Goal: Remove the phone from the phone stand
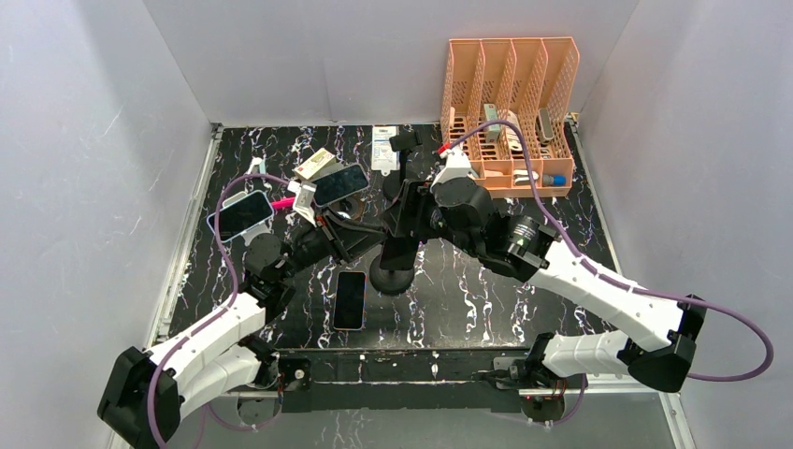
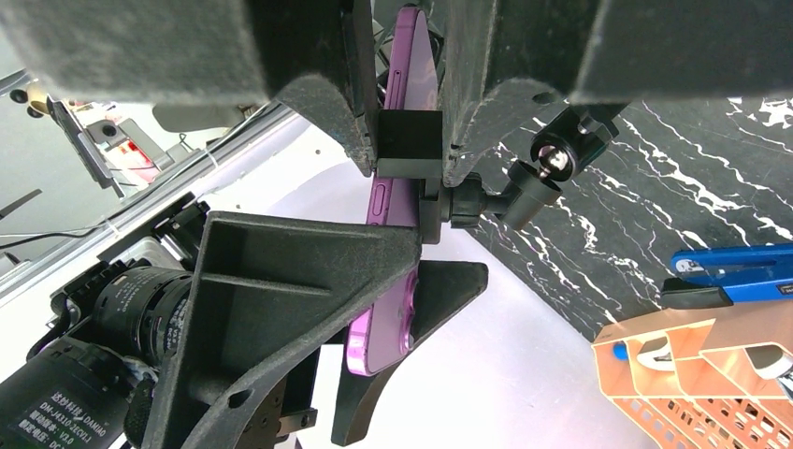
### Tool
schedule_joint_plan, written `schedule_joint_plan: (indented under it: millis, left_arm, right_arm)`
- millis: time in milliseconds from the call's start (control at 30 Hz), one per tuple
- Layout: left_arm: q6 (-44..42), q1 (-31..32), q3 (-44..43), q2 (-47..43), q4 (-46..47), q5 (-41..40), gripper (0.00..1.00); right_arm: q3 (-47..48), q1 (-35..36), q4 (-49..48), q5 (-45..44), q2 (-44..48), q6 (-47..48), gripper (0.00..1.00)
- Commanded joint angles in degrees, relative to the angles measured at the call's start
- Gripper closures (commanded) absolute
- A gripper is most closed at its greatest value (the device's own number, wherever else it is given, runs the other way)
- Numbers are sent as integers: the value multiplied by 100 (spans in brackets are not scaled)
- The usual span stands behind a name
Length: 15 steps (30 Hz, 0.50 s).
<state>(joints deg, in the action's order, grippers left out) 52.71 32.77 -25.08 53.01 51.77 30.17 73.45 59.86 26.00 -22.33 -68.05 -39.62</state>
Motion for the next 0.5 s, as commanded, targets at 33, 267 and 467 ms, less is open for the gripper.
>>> schedule_joint_plan:
  millis: [33, 267, 467]
  left_arm:
    - [-290, -403, -111, 107, 19, -303, 100]
    - [-1017, -365, -405, -11, -754, -383, 100]
    - [-1127, -283, -366, -143, -1008, -719, 100]
  right_arm:
    - [558, -295, 1394, -478, -237, 347, 99]
    - [1387, -284, 1628, -422, -979, 321, 99]
    - [1682, -281, 1659, -191, -1204, 453, 81]
